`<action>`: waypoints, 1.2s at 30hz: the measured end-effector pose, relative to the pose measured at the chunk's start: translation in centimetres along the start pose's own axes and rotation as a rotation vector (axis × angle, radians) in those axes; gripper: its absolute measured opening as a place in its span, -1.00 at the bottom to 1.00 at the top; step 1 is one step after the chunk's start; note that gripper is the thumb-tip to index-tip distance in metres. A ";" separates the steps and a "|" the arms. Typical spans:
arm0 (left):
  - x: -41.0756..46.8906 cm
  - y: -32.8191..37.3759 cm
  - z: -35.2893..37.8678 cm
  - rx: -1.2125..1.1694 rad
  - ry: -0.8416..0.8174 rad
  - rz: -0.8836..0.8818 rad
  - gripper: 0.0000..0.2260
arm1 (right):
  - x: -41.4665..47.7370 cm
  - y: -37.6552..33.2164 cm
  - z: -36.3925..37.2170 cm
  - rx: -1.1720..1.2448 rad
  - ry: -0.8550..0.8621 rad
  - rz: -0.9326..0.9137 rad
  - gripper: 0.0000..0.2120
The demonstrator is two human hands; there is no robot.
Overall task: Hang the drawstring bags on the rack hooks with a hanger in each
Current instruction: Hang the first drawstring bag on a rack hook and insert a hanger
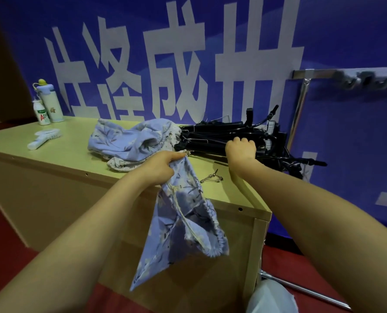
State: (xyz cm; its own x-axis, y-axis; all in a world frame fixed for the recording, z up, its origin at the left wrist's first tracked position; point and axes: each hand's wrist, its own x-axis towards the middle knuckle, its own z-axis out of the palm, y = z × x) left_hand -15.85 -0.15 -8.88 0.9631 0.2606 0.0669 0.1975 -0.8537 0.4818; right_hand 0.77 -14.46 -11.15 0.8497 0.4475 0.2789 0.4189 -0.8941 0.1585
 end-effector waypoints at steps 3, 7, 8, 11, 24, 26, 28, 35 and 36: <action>-0.1 0.0 0.1 -0.015 -0.008 -0.009 -0.41 | -0.2 0.0 0.1 0.025 -0.002 0.001 -0.61; -0.1 0.1 0.1 -0.023 -0.001 -0.025 -0.40 | -0.8 0.2 0.1 0.063 0.034 0.020 -0.60; -0.2 0.2 0.0 -0.026 0.006 -0.033 -0.40 | -0.9 0.4 -0.1 0.076 0.049 0.027 -0.58; -0.4 0.4 -0.3 -0.023 0.019 -0.055 -0.41 | -1.2 1.4 -1.1 0.130 0.122 0.058 -0.58; -2.2 0.9 -0.6 0.047 0.067 -0.105 -0.43 | -5.2 4.0 -4.7 0.132 0.408 -0.019 -0.61; -2.7 1.1 -0.6 0.065 0.078 -0.127 -0.44 | -6.4 3.9 -5.0 0.117 0.440 -0.048 -0.57; -3.4 0.9 -0.9 0.091 0.089 -0.155 -0.44 | -7.6 3.7 -5.2 0.109 0.468 -0.074 -0.54; -6.2 -3.3 -2.8 0.003 0.185 -0.305 -0.52 | -11.3 2.9 -5.5 0.087 0.590 -0.236 -0.54; -6.5 -3.9 -3.0 -0.027 0.214 -0.315 -0.56 | -11.6 2.8 -5.4 0.064 0.615 -0.272 -0.54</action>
State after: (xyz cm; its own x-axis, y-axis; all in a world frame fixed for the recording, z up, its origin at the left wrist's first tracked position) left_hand -23.38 2.84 -8.58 0.7955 0.5991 0.0910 0.4703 -0.7051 0.5307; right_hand -9.62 -22.09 -8.81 0.3822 0.5689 0.7282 0.6265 -0.7388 0.2484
